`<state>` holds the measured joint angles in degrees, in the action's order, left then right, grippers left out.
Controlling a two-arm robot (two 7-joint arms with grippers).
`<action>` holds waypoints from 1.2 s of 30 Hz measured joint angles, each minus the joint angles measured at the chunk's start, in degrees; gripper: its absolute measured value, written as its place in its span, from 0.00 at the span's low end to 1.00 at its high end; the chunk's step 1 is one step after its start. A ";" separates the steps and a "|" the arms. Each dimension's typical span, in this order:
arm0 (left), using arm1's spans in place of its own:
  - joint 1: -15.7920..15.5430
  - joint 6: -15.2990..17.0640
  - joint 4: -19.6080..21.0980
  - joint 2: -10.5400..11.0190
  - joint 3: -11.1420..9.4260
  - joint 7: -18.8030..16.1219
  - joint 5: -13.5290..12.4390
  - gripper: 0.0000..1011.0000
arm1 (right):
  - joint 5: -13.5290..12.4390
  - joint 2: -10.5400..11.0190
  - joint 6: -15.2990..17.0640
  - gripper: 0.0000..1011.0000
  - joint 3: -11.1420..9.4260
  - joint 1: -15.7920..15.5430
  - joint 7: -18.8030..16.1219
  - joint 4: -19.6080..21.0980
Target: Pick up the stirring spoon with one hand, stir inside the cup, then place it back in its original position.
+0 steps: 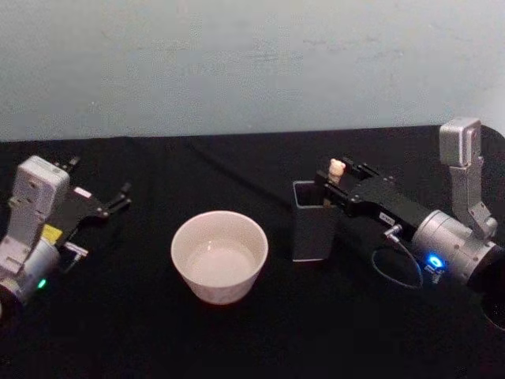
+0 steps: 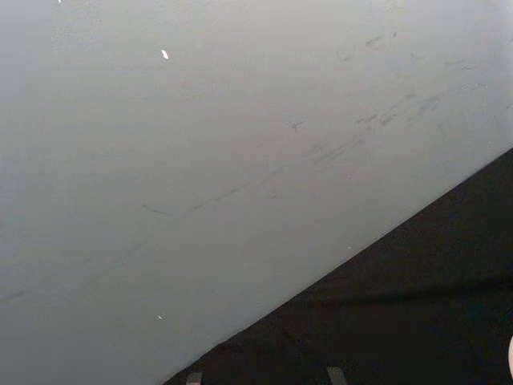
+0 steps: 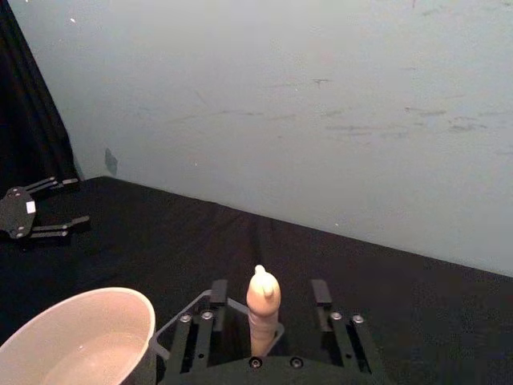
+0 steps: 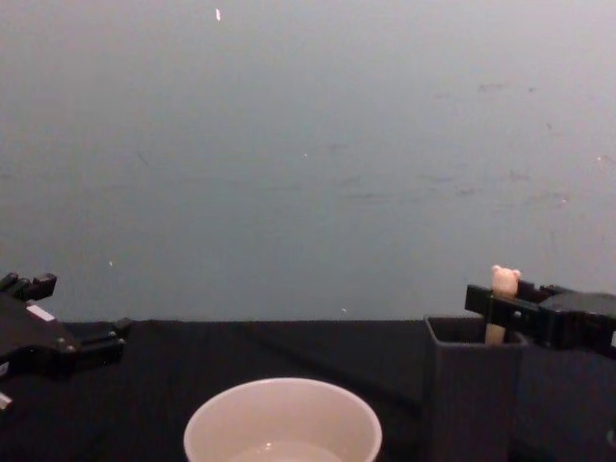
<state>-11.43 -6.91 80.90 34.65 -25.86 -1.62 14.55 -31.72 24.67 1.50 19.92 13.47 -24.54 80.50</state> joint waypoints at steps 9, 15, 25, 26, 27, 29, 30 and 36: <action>0.00 0.00 0.00 0.00 0.00 0.00 0.00 0.99 | -0.03 0.01 0.00 0.38 0.00 0.00 0.00 0.03; 0.00 0.00 0.00 0.00 0.00 0.00 0.00 0.99 | -0.06 0.01 0.01 0.20 0.00 0.00 0.00 0.03; 0.00 0.00 0.00 0.00 0.00 0.00 0.00 0.99 | -0.07 0.01 0.01 0.19 0.00 0.00 -0.01 0.02; 0.00 0.00 0.00 0.00 0.00 0.00 0.00 0.99 | -0.07 0.01 0.01 0.19 0.00 0.00 0.00 0.02; 0.00 0.00 0.00 0.00 0.00 0.00 0.00 0.99 | -0.07 0.01 0.01 0.19 0.00 0.00 -0.01 0.02; 0.00 0.00 0.00 0.00 0.00 0.00 0.00 0.99 | -0.07 0.01 0.01 0.19 0.00 0.00 -0.01 0.02; 0.00 0.00 0.00 0.00 0.00 0.00 0.00 0.99 | -0.07 0.01 0.01 0.19 0.00 0.00 -0.01 0.02; 0.00 0.00 0.00 0.00 0.00 0.00 0.00 0.99 | -0.11 0.01 0.15 0.19 -0.05 0.00 -0.10 0.02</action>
<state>-11.43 -6.91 80.90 34.65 -25.86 -1.62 14.55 -31.83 24.67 1.65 19.87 13.48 -24.63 80.53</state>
